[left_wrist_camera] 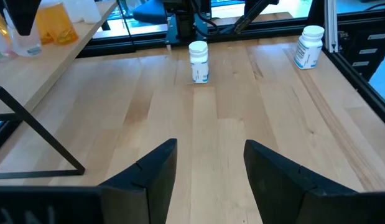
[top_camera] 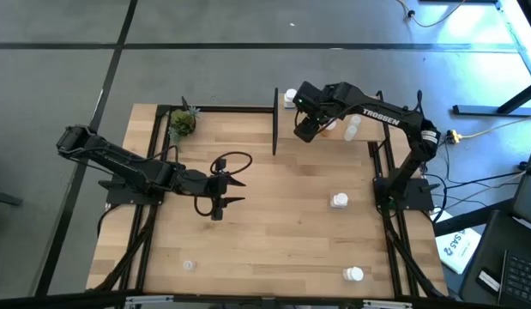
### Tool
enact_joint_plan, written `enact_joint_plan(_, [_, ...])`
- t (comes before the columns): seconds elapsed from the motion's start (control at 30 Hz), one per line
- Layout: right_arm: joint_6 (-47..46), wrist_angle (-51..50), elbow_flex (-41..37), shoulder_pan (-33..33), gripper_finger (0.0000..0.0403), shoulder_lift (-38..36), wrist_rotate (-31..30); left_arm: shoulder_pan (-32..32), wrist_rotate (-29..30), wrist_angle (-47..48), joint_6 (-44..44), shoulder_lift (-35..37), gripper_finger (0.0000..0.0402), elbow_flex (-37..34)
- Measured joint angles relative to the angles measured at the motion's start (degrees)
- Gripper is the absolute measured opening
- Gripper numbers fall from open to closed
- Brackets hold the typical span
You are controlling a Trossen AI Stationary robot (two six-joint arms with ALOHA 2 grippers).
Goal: Pick and place medicine bottles onto shelf by color
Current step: Put the top green transparent pill bottle on the shelf aligned with the other green transparent pill bottle
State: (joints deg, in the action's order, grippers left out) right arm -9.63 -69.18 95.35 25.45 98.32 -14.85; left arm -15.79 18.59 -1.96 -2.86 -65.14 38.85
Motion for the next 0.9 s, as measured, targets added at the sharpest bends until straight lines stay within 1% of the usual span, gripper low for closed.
enact_joint_plan(0.13, [3.7,-0.2,-0.2,0.0,0.0164,0.0,0.0,0.0,0.0,0.0,0.0,0.0,0.0180,0.0])
enact_joint_plan(0.3, [2.4,0.3,-1.0,0.0,0.0164,0.0,0.0,0.0,0.0,0.0,0.0,0.0,0.0180,0.0])
enact_joint_plan(0.67, [2.9,2.3,-2.6,0.0,0.0165,-0.2,-0.5,0.0,0.0,0.0,0.0,0.0,0.0180,0.0])
enact_joint_plan(0.9, [4.0,1.7,-1.8,0.0,0.0193,0.2,0.3,0.0,0.0,0.0,0.0,0.0,0.0180,0.0])
